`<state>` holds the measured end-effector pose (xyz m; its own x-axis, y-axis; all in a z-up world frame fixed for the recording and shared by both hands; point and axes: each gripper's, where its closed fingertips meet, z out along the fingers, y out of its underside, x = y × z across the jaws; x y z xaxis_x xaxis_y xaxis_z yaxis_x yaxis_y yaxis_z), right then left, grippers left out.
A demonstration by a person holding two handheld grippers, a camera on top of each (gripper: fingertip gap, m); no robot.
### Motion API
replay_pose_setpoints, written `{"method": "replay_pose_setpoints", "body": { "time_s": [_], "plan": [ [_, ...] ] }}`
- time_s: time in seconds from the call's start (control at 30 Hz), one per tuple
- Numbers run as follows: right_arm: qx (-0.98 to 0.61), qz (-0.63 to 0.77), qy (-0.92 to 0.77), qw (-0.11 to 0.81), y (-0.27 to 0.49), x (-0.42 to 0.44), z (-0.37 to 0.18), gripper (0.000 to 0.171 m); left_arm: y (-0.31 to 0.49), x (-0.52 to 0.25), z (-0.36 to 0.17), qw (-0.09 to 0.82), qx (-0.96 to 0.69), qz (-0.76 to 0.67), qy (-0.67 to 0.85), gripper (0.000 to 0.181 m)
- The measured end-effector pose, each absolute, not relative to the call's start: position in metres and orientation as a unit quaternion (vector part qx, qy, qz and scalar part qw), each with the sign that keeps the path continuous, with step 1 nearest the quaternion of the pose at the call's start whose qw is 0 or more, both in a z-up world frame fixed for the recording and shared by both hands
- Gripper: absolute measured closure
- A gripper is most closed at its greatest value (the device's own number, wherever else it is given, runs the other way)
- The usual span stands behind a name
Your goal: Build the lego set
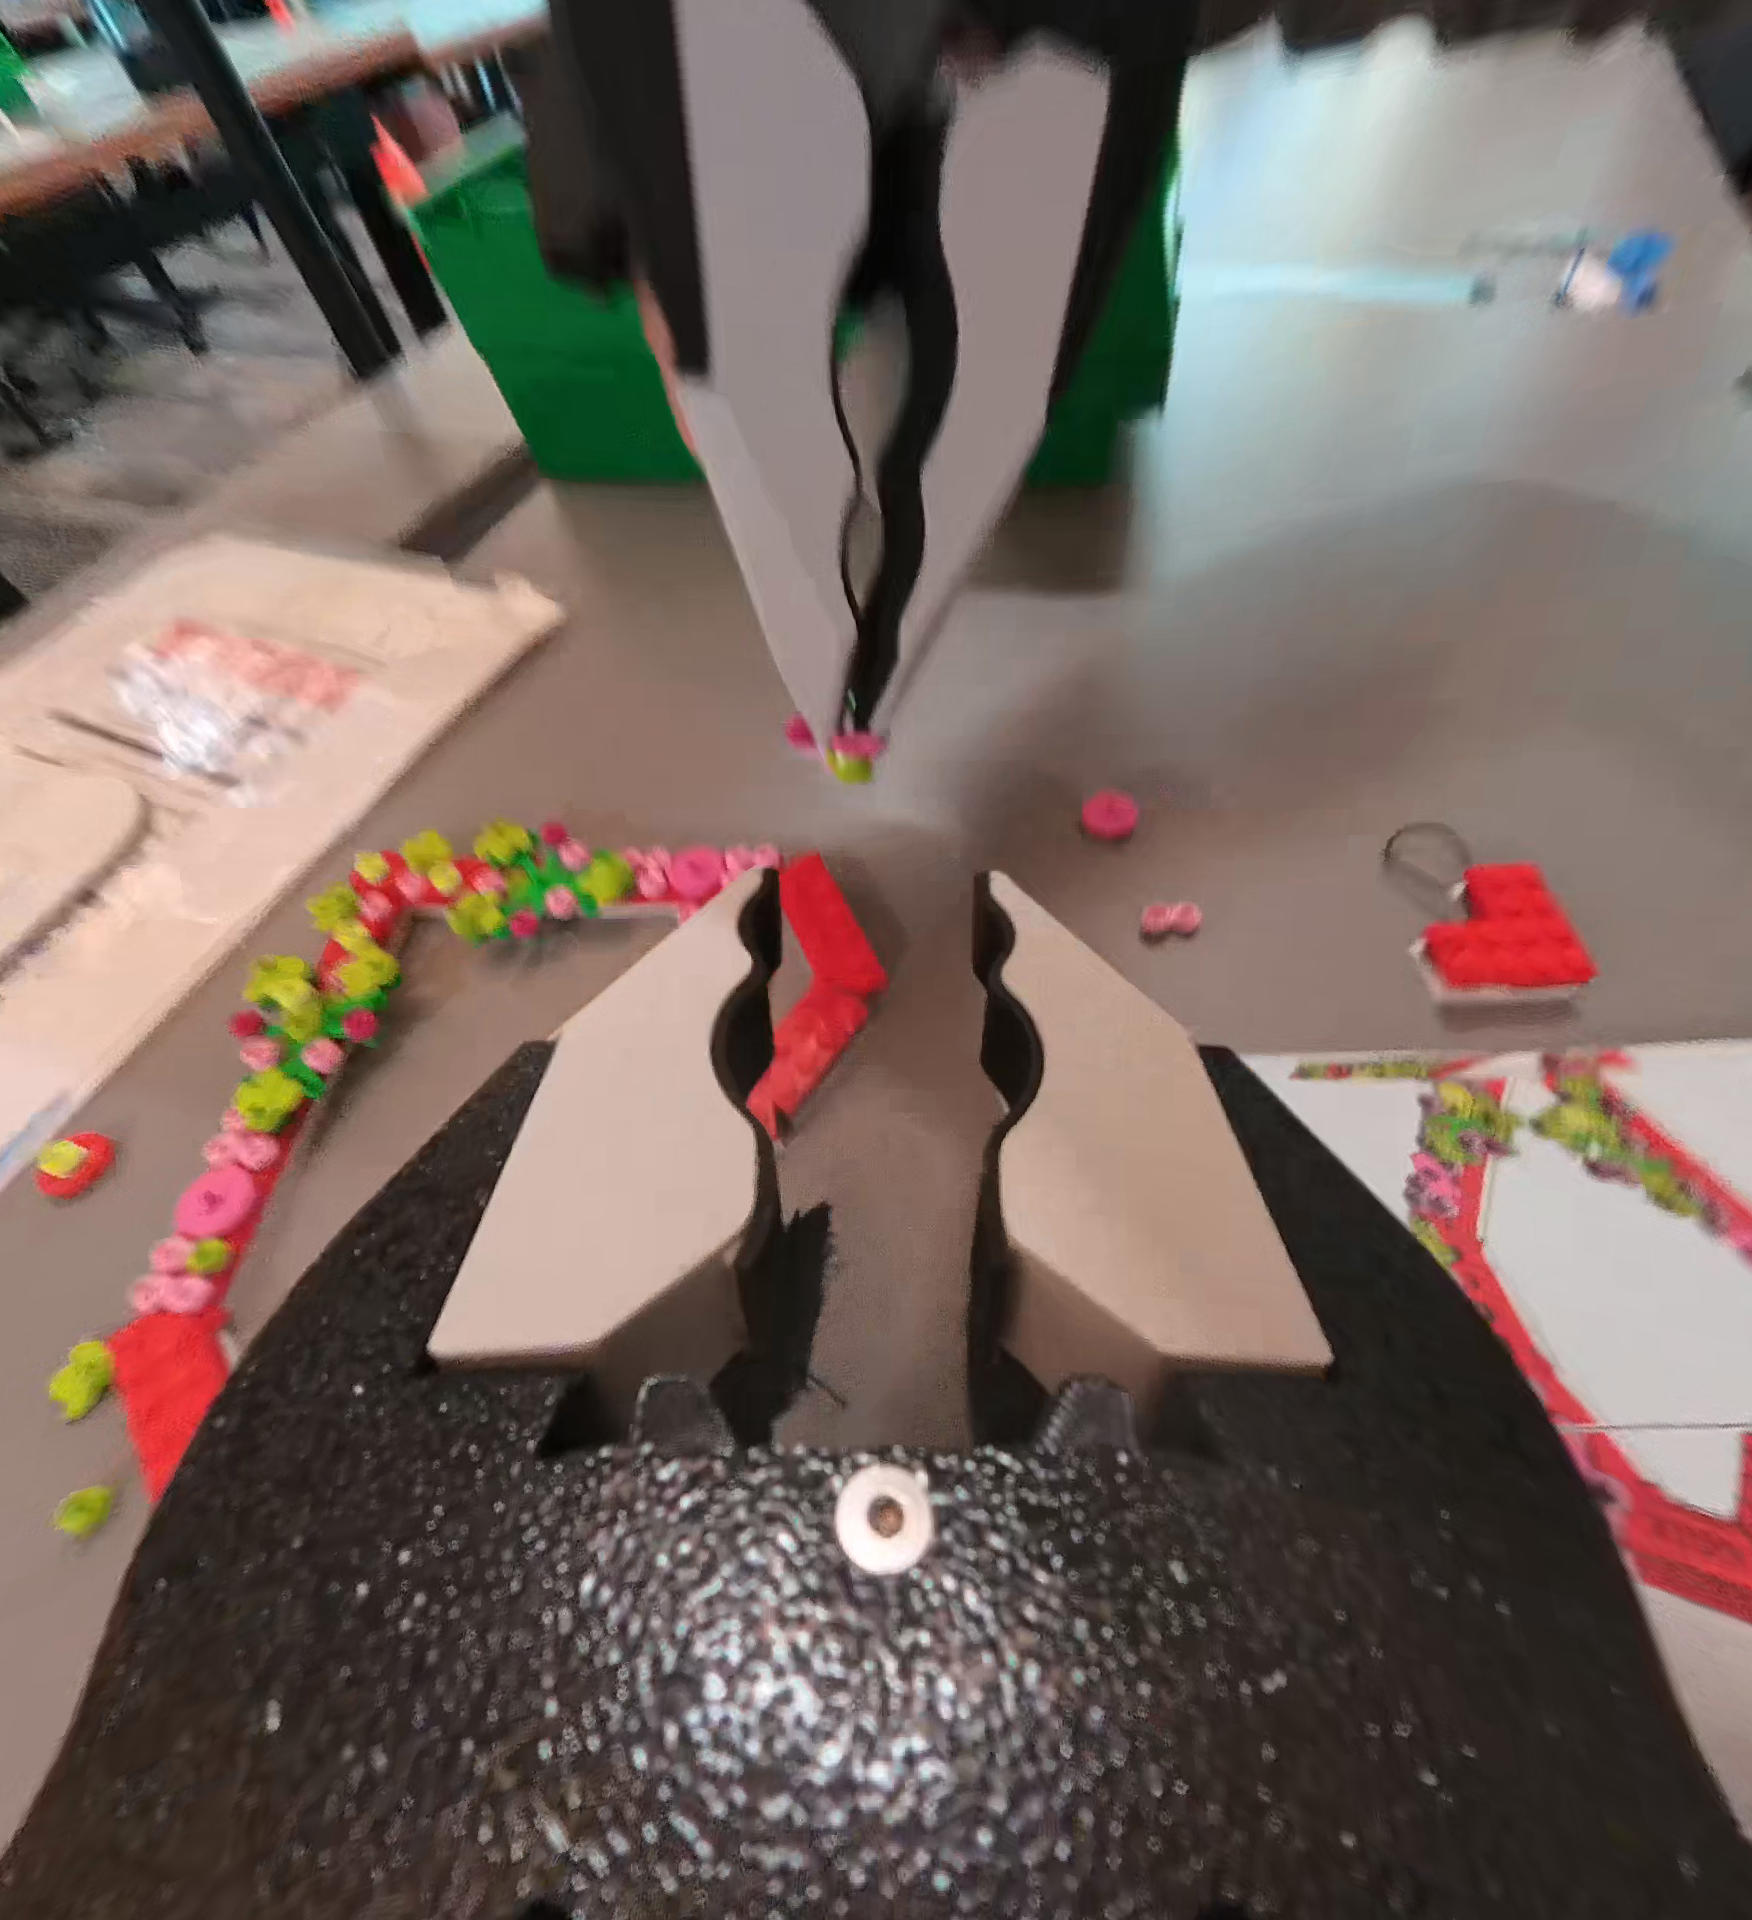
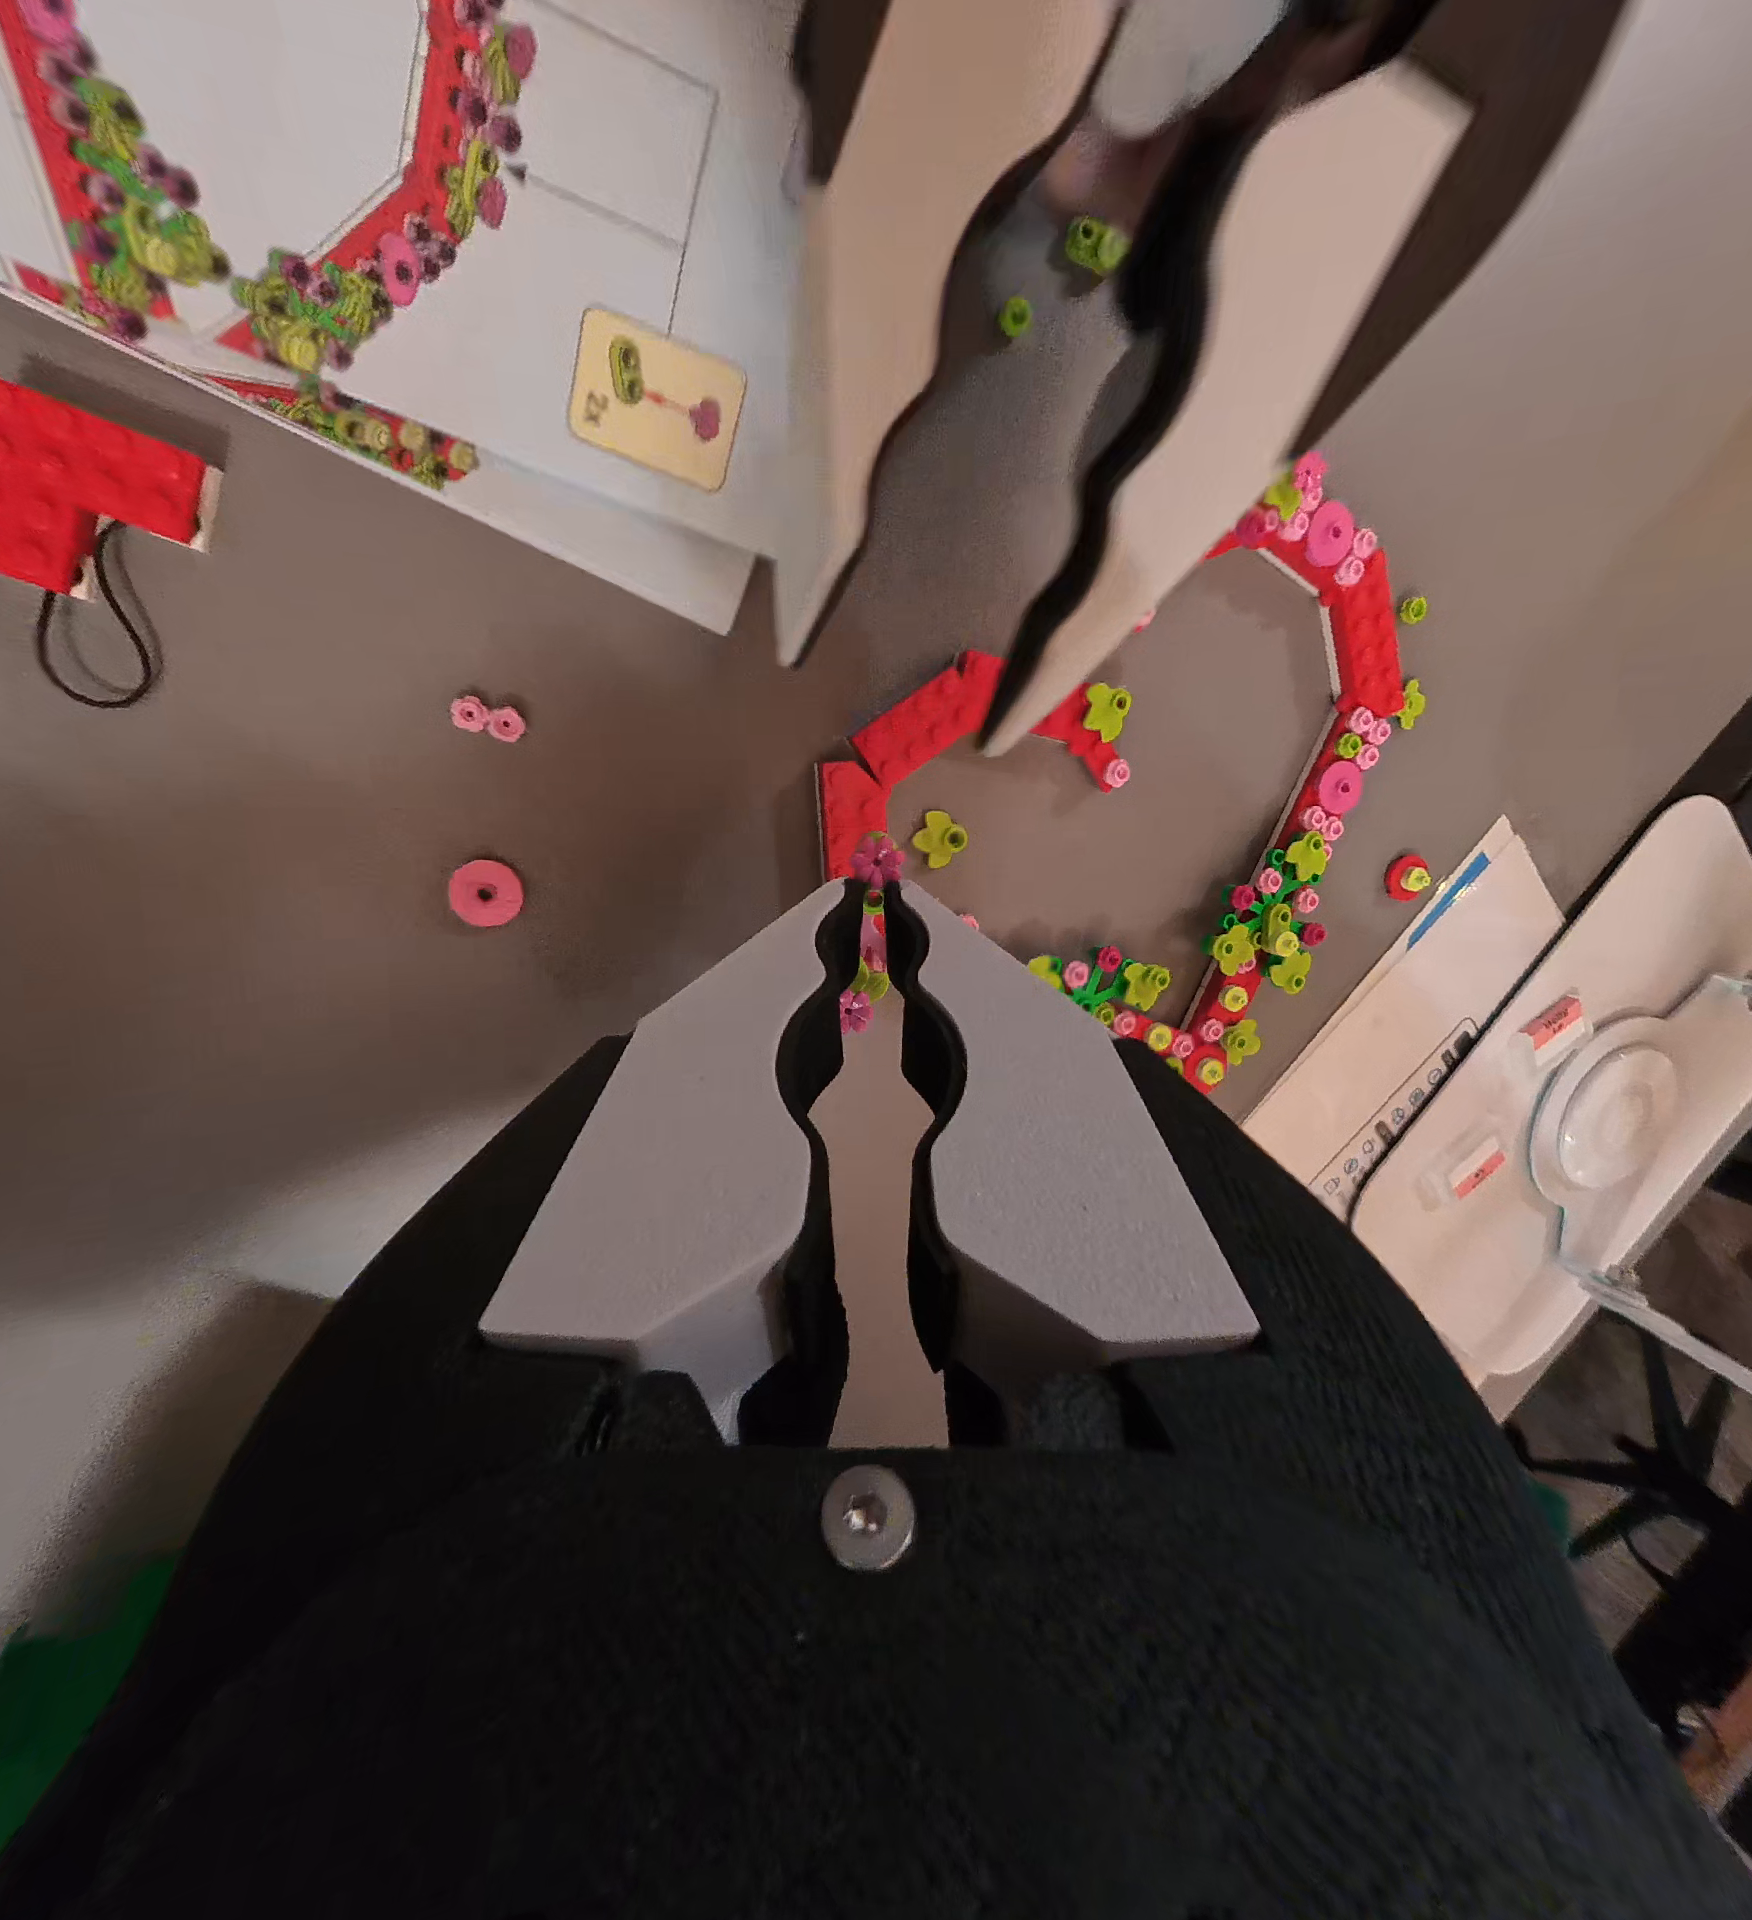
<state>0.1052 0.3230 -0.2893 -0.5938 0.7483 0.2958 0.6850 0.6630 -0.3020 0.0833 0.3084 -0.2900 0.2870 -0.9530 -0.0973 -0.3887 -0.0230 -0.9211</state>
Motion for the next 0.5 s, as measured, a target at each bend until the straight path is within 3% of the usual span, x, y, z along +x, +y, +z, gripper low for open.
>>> {"method": "replay_pose_setpoints", "body": {
  "time_s": [0.17, 0.5],
  "plan": [
    [-0.416, 0.071, -0.883, 0.205, 0.315, 0.115, -0.28, 0.169, 0.3, 0.07, -0.231, 0.487, -0.618, -0.317, 0.529, 0.146],
    [-0.445, 0.07, -0.87, 0.201, 0.313, 0.109, -0.264, 0.169, 0.286, 0.024, -0.22, 0.47, -0.656, -0.314, 0.5, 0.145]
  ]
}}
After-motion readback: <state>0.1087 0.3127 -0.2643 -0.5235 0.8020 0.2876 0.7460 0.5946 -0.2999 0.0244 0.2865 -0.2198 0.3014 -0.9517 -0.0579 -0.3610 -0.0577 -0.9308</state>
